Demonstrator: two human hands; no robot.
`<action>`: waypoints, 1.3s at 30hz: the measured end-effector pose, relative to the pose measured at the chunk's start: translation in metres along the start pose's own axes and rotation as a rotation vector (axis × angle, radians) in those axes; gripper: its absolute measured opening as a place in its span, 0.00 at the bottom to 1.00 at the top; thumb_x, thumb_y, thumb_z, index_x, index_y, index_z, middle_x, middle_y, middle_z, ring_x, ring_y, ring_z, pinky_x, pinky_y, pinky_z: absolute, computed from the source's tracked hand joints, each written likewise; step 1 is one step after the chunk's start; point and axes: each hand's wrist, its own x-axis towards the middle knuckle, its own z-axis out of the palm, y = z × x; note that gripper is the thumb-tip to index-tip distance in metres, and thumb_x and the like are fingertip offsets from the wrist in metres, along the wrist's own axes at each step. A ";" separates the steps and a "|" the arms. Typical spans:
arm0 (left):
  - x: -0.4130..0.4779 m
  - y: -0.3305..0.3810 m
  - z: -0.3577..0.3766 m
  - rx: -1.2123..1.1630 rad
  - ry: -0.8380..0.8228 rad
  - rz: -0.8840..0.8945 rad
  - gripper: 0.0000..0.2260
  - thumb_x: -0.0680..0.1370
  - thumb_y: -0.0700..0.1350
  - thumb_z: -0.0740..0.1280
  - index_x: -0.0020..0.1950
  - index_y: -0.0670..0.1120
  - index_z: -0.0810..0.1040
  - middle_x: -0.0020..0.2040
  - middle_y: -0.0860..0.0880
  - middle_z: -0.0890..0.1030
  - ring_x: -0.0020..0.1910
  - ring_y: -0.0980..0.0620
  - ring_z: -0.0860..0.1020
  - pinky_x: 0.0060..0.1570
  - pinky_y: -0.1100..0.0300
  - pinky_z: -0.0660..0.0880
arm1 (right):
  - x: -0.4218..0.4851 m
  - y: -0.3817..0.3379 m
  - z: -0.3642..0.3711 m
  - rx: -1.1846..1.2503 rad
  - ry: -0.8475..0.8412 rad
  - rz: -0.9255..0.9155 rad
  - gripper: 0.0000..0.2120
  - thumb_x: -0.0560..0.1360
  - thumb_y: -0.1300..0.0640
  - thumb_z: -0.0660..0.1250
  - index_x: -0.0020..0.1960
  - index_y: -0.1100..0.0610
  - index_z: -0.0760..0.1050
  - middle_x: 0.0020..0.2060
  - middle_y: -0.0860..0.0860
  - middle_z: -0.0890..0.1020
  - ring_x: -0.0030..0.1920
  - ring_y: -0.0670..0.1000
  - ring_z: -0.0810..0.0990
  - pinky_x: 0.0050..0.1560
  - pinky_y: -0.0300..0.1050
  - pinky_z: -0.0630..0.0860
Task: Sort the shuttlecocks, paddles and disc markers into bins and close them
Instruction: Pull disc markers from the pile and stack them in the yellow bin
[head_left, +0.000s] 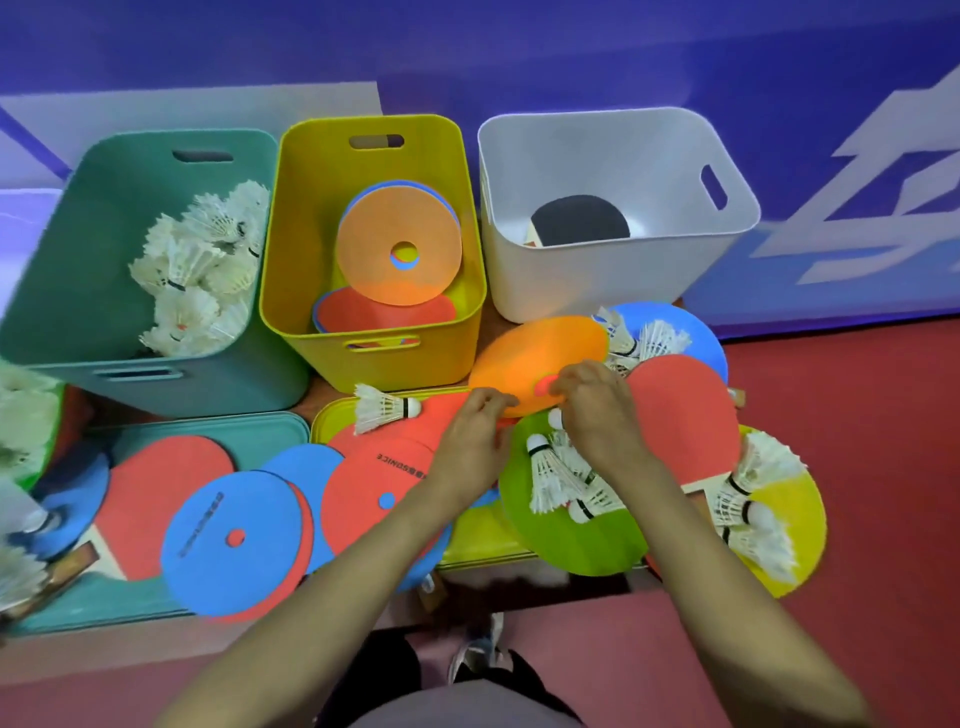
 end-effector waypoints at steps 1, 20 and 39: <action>0.003 0.003 0.003 -0.027 0.018 -0.035 0.13 0.74 0.33 0.65 0.58 0.39 0.77 0.54 0.41 0.75 0.52 0.42 0.76 0.54 0.57 0.70 | 0.002 0.002 0.001 0.044 0.041 -0.018 0.15 0.67 0.68 0.69 0.50 0.55 0.81 0.49 0.53 0.81 0.55 0.59 0.75 0.55 0.52 0.70; 0.000 0.037 -0.039 -1.153 0.276 -0.893 0.22 0.74 0.24 0.58 0.66 0.35 0.62 0.60 0.39 0.72 0.44 0.43 0.78 0.28 0.56 0.80 | -0.007 -0.020 -0.063 0.616 0.217 -0.173 0.14 0.74 0.53 0.69 0.58 0.57 0.78 0.58 0.53 0.76 0.61 0.51 0.72 0.64 0.41 0.65; -0.043 0.008 -0.097 -0.286 0.520 -0.292 0.11 0.79 0.48 0.63 0.37 0.52 0.74 0.28 0.55 0.74 0.30 0.59 0.70 0.32 0.56 0.71 | 0.009 -0.035 -0.068 0.759 0.526 0.098 0.06 0.74 0.59 0.69 0.50 0.59 0.77 0.44 0.52 0.81 0.42 0.47 0.78 0.42 0.34 0.73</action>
